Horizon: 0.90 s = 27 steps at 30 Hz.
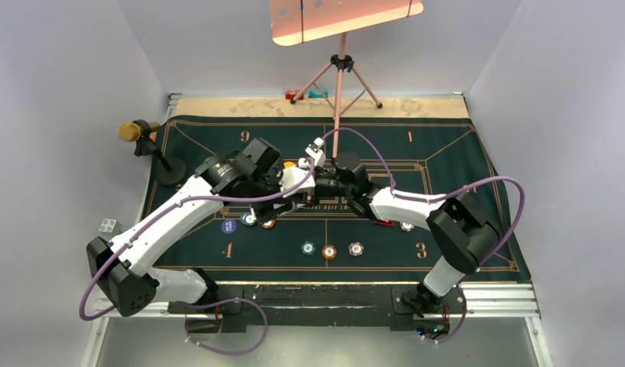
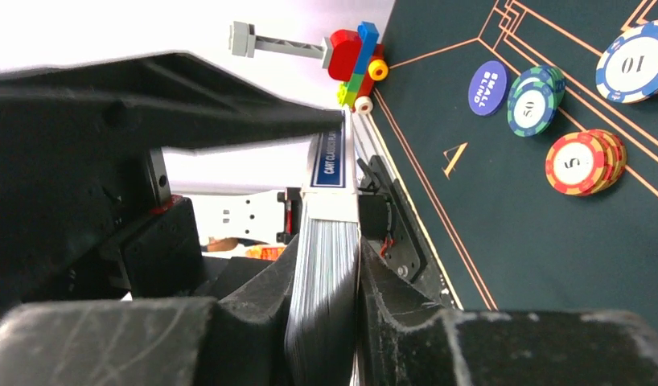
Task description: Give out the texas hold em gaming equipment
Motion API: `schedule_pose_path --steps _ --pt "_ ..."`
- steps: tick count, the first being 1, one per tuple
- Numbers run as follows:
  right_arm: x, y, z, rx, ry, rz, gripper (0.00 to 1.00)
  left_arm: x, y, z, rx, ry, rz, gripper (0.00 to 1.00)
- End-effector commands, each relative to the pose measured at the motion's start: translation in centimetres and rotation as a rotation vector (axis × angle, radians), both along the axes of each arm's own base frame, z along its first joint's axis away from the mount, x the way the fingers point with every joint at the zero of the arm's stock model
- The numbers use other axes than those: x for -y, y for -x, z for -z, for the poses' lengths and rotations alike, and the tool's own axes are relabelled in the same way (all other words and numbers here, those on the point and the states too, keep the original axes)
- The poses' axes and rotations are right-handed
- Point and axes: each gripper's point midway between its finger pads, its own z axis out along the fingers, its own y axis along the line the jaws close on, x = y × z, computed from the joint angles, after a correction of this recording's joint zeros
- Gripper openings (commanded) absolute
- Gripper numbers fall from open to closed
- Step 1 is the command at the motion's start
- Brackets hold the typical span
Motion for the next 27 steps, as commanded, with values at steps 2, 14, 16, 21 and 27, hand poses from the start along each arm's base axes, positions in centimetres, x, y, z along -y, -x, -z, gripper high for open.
schedule_pose_path --steps 2,14,16,21,27 --pt "-0.1 0.3 -2.7 0.063 -0.076 -0.017 0.19 0.5 -1.4 -3.9 0.046 0.167 -0.063 0.99" --pt "0.1 0.5 -5.2 0.065 -0.115 -0.025 0.18 -0.9 1.6 -3.9 0.051 0.339 0.016 1.0" --pt "0.1 0.6 -5.7 0.062 -0.121 -0.026 0.18 -1.2 1.8 -3.0 0.056 0.323 0.038 1.0" --pt "0.1 0.5 -6.1 0.024 -0.119 -0.013 0.18 -1.6 0.3 -1.9 0.126 0.272 0.069 1.0" --pt "-0.3 0.5 -6.6 -0.006 -0.128 -0.03 0.18 -0.3 -1.2 -3.1 0.152 0.31 0.079 1.0"
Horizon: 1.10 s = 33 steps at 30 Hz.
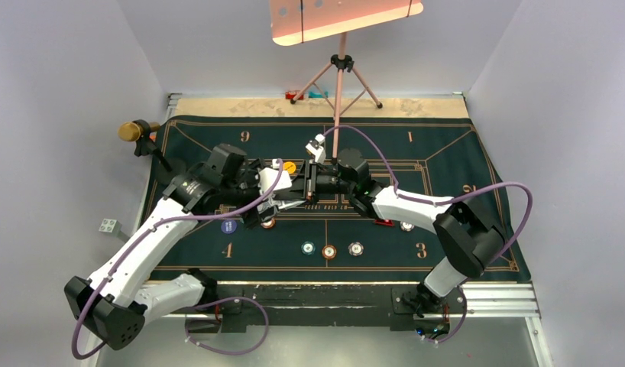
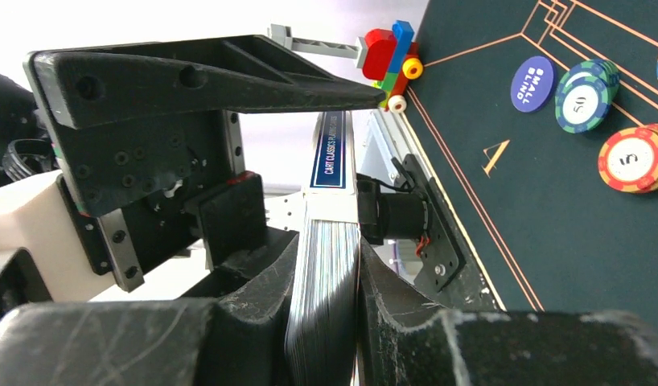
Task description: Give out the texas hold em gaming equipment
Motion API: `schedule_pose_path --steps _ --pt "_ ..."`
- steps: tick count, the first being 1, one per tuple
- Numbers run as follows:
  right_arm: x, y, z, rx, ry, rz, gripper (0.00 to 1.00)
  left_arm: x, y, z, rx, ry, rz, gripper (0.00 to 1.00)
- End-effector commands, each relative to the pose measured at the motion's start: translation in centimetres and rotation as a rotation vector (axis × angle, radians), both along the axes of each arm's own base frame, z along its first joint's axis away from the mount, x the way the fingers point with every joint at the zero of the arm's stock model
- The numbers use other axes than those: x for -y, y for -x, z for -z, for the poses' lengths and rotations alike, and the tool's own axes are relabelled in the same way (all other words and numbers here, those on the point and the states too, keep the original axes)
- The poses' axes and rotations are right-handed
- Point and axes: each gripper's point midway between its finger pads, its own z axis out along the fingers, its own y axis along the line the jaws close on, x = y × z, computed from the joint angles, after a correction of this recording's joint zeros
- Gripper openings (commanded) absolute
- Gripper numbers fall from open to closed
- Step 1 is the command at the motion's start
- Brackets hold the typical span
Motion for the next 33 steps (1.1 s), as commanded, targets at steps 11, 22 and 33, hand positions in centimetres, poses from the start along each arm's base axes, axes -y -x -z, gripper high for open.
schedule_pose_path --steps 11,22,33 --pt "-0.9 0.3 -3.4 0.023 -0.045 -0.04 0.18 2.1 0.2 -2.4 0.031 0.078 0.151 0.79" --pt "-0.8 0.4 -3.7 0.036 -0.038 -0.044 0.2 1.7 1.3 -1.6 -0.012 0.061 0.162 0.54" --pt "0.2 1.3 -2.2 0.053 0.055 -0.061 0.68 2.1 2.8 -3.7 -0.082 0.125 0.127 0.04"
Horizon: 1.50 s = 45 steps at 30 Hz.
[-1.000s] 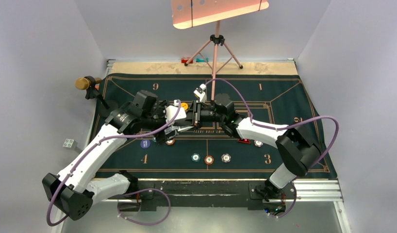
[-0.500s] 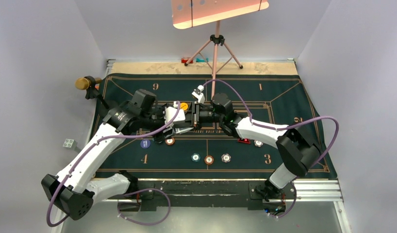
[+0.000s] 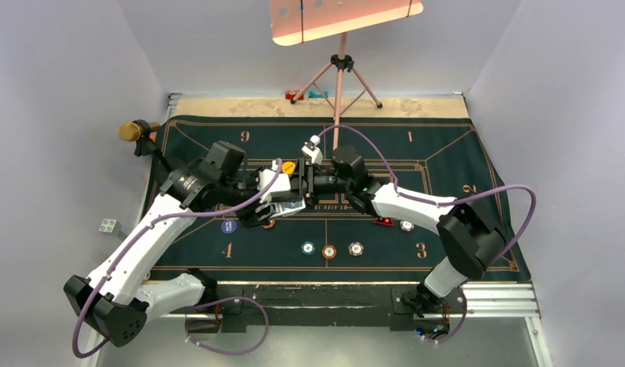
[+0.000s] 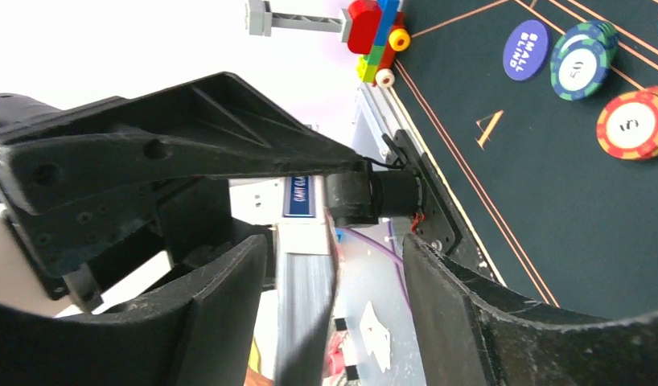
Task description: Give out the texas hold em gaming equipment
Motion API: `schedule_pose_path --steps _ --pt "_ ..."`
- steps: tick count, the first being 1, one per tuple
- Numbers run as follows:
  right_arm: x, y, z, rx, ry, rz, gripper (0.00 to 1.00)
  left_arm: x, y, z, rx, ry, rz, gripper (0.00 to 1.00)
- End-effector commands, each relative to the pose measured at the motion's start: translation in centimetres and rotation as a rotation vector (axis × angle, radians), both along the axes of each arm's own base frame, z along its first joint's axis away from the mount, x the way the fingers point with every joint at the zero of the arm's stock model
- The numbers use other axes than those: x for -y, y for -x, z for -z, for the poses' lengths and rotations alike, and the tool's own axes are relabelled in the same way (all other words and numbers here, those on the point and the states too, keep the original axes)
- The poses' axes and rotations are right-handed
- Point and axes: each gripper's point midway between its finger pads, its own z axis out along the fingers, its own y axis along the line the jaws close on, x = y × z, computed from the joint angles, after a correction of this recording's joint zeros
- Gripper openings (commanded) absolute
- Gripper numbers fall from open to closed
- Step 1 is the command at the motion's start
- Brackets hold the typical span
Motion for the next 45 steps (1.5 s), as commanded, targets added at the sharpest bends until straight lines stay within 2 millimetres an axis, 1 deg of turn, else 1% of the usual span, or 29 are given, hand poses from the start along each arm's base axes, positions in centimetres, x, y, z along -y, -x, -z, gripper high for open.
schedule_pose_path --steps 1,3,5,11,17,23,26,32,38,41,45 --pt "0.7 0.8 -1.8 0.08 0.017 -0.028 0.69 0.9 0.8 -3.0 0.0 0.088 0.011 0.03" --pt "1.2 1.2 -1.5 0.091 0.044 -0.035 0.7 0.8 1.2 -3.0 -0.004 0.087 0.014 0.0" --pt "1.7 1.7 -1.3 0.102 0.064 -0.044 0.7 0.4 1.5 -2.7 -0.001 0.071 0.02 0.0" --pt "2.7 2.3 -1.0 0.115 0.113 -0.05 0.71 -0.7 1.2 -1.4 0.004 0.01 -0.009 0.0" --pt "2.6 2.3 -0.8 0.117 0.12 -0.061 0.71 -1.2 1.4 -1.0 0.02 -0.007 -0.013 0.0" --pt "2.1 1.9 -1.3 0.125 0.108 -0.059 0.7 -1.1 2.7 0.0 -0.033 0.003 0.009 0.0" --pt "2.0 1.7 -1.5 0.125 0.101 -0.054 0.69 -1.2 3.0 0.5 -0.051 -0.004 0.013 0.0" --pt "2.4 2.1 -1.0 0.117 0.12 -0.063 0.65 -1.2 3.1 0.3 -0.048 0.007 0.009 0.0" --pt "2.8 2.6 0.2 0.108 0.156 -0.083 0.63 -1.1 2.9 -0.1 -0.034 0.016 0.007 0.0" --pt "3.1 2.8 0.0 0.115 0.159 -0.089 0.59 -1.2 3.2 -0.3 -0.037 0.019 0.011 0.0" --pt "3.7 2.5 -0.3 0.125 0.16 -0.073 0.5 -1.3 3.5 -0.4 -0.036 0.02 0.01 0.0"
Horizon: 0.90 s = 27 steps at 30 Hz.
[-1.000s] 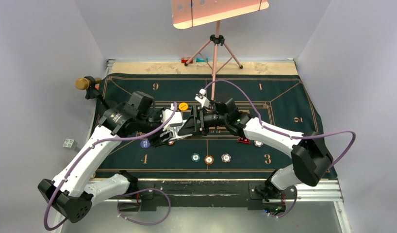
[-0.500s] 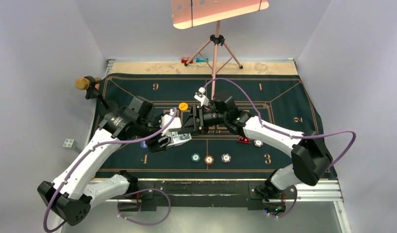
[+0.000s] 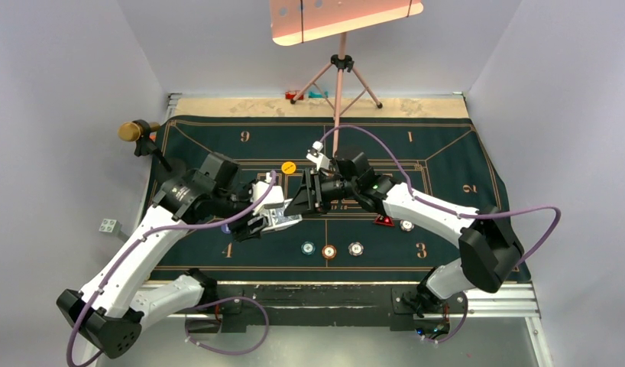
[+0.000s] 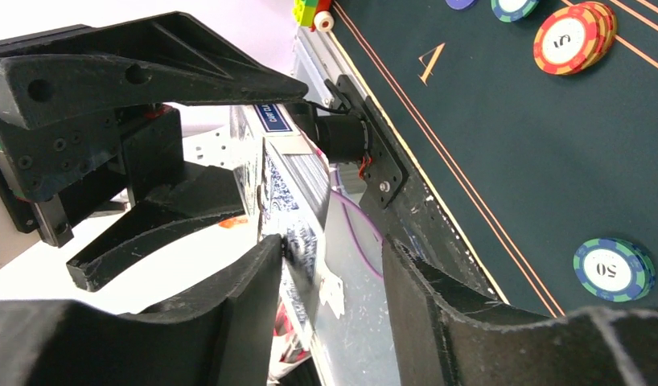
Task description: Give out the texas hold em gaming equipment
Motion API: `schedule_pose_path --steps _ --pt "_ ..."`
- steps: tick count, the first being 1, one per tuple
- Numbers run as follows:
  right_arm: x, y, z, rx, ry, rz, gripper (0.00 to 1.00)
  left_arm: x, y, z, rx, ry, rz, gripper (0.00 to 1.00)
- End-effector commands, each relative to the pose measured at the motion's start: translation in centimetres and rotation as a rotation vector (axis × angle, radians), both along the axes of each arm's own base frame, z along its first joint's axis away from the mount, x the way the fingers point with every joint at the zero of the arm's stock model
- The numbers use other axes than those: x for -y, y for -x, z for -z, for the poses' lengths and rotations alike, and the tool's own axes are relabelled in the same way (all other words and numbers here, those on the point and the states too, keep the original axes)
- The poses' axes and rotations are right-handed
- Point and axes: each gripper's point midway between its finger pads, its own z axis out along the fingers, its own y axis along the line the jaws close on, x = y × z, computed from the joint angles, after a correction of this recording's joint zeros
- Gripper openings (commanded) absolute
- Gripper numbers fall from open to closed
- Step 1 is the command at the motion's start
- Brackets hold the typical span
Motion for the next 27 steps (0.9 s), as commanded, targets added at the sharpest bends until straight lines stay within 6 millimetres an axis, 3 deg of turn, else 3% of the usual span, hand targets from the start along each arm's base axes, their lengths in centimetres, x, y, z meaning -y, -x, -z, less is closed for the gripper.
schedule_pose_path --steps 1,6,17,27 --pt "0.7 -0.2 -2.1 0.058 -0.033 -0.007 0.47 0.6 0.5 -1.4 0.028 0.059 0.025 0.0" --pt "1.5 -0.5 -2.3 0.053 -0.023 0.013 0.38 0.5 0.6 -1.4 0.028 0.062 0.02 0.0" --pt "3.6 -1.9 -3.4 0.083 -0.02 0.068 0.33 0.7 0.6 -0.9 0.013 0.073 0.008 0.0" --pt "5.8 -3.5 -5.0 0.122 -0.032 0.117 0.14 0.7 0.5 -0.8 0.017 0.068 0.002 0.0"
